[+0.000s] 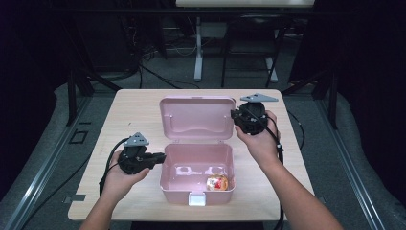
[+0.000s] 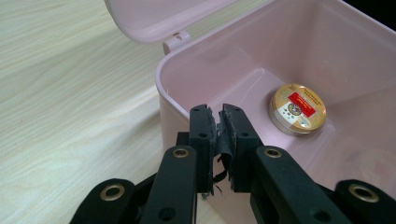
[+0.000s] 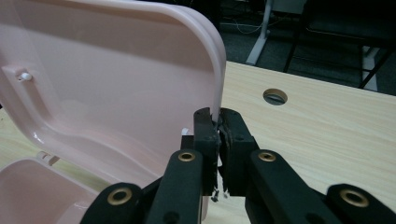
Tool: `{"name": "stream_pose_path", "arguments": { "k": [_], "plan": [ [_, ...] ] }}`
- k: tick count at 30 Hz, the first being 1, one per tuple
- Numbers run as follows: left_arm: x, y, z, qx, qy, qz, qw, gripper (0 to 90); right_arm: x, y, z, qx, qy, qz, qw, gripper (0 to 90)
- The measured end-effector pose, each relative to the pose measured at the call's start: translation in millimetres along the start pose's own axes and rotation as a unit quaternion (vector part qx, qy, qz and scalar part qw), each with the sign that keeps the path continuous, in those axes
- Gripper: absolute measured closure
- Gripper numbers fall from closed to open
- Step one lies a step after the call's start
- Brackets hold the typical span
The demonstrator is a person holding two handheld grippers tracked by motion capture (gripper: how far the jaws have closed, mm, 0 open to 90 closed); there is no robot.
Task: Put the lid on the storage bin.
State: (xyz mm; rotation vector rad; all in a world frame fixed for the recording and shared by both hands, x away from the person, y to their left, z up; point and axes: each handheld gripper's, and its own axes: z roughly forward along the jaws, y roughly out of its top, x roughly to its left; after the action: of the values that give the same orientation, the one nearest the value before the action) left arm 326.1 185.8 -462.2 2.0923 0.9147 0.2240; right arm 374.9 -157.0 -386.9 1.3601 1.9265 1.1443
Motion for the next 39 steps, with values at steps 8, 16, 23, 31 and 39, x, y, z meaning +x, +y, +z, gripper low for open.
{"name": "stream_pose_path", "arguments": {
  "k": [8, 16, 23, 31, 39],
  "plan": [
    [0.5, -0.7, 0.1, -0.003, -0.001, -0.002, 1.0, 82.9, 3.3, -5.5, -8.9, -0.01, 0.002, -0.008, 0.9999, 86.0],
    [-0.2, -0.6, 0.0, -0.002, 0.001, -0.002, 1.0, 82.9, 7.1, -12.6, -20.2, -0.016, 0.006, -0.023, 0.9996, 86.0],
    [0.3, -0.7, 0.0, -0.003, 0.0, -0.002, 1.0, 82.9, 8.7, -17.2, -26.7, -0.017, 0.011, -0.024, 0.9995, 85.9],
    [0.7, -0.5, 0.0, -0.003, -0.001, -0.001, 1.0, 82.9, 8.7, -19.7, -30.1, -0.017, 0.017, -0.023, 0.9994, 85.8],
    [1.4, -0.6, -0.2, -0.002, -0.003, -0.003, 1.0, 82.9, 9.1, -23.1, -35.1, -0.016, 0.025, -0.022, 0.9993, 85.6]
  ]
}}
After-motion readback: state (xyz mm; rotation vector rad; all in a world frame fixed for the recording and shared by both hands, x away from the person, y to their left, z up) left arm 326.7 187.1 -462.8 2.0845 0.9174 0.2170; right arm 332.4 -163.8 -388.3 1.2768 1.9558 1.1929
